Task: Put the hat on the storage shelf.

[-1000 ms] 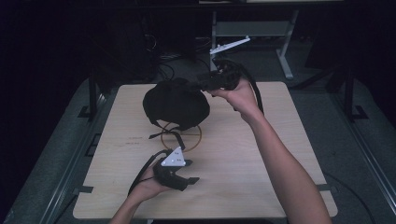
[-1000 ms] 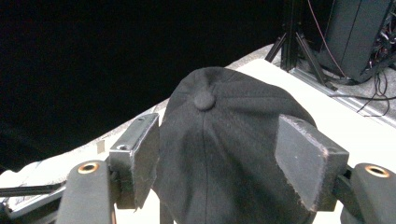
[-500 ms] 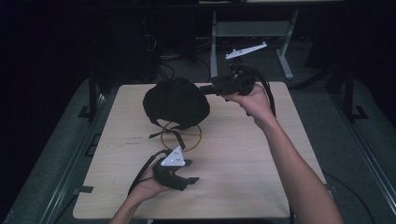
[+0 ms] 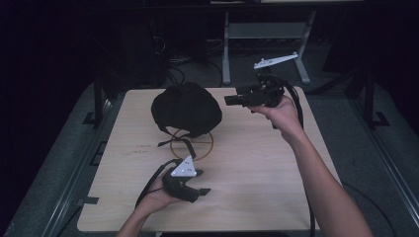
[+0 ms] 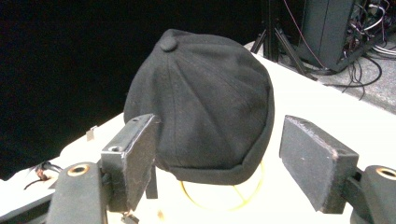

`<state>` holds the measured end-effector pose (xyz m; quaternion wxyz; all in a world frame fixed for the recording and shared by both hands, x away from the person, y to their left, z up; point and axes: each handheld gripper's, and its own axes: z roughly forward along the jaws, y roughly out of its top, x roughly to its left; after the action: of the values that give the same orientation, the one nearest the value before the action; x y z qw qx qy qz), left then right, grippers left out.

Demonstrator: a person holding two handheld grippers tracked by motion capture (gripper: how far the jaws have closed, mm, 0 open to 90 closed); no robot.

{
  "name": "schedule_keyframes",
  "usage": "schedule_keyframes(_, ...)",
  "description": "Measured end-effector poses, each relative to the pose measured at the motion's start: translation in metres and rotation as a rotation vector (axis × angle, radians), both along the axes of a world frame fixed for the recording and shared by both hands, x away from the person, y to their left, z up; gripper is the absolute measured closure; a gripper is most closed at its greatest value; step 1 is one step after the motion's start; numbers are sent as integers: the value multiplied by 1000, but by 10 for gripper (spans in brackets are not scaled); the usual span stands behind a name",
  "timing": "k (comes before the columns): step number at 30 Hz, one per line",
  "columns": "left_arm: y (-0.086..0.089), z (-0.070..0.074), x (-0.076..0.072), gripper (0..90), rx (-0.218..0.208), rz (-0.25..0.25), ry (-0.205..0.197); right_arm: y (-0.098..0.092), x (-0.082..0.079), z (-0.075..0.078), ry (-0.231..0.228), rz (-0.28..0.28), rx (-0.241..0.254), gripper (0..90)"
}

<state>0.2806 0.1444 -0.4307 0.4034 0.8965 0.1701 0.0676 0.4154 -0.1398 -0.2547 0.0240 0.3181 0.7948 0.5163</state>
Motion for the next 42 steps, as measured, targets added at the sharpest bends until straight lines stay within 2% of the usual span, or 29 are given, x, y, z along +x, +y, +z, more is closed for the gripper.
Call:
schedule_keyframes(13, 0, -2, 0, 335, -5, 9, 1, -25, -9, -17, 22, -21, 0, 243)
schedule_keyframes(27, -1, -5, 0, 328, 9, 7, 3, -51, -27, -36, 38, -50, 6, 200)
schedule_keyframes(42, -3, -7, -1, 308, 28, 7, 1, -87, -50, -64, 67, -83, 16, 185)
